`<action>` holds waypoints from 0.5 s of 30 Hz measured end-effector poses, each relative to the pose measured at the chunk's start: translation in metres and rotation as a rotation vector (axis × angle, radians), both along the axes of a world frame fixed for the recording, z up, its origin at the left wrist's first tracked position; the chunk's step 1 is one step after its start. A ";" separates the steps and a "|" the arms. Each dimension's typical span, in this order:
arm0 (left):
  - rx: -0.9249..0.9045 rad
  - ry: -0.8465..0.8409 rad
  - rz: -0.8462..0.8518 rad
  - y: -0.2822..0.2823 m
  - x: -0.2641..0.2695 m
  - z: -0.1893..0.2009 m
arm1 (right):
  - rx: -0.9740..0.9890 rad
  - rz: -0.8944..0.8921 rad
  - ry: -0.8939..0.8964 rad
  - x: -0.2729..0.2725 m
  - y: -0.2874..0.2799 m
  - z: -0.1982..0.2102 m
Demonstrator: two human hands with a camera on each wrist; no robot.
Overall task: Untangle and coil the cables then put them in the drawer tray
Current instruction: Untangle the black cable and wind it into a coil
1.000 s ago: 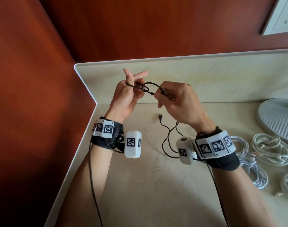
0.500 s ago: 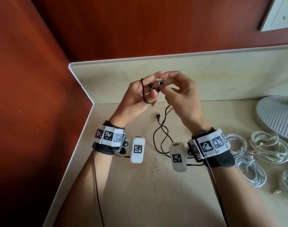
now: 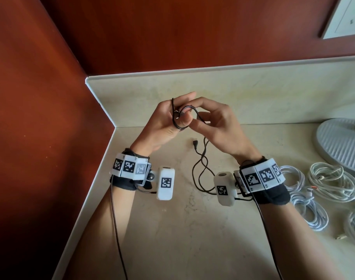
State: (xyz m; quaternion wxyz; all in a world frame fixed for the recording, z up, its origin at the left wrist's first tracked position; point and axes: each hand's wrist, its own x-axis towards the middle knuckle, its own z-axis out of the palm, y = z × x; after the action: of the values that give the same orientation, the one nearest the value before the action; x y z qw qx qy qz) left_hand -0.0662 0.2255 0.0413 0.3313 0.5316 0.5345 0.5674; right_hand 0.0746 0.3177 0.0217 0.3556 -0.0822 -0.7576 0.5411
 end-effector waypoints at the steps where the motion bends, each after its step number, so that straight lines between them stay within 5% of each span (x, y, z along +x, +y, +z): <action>1: -0.012 -0.001 0.006 -0.001 -0.001 0.000 | -0.013 0.033 0.008 -0.001 -0.001 -0.001; 9: -0.022 -0.090 -0.030 -0.006 -0.001 -0.005 | 0.252 0.069 -0.050 0.002 -0.006 0.010; 15: -0.095 0.062 -0.085 -0.002 -0.003 0.000 | 0.405 -0.094 -0.138 0.008 0.006 0.002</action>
State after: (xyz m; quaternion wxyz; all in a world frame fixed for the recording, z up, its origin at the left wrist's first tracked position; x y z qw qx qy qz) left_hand -0.0697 0.2237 0.0410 0.3634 0.5547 0.5477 0.5103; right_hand 0.0822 0.3236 0.0237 0.3369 -0.0812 -0.8687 0.3539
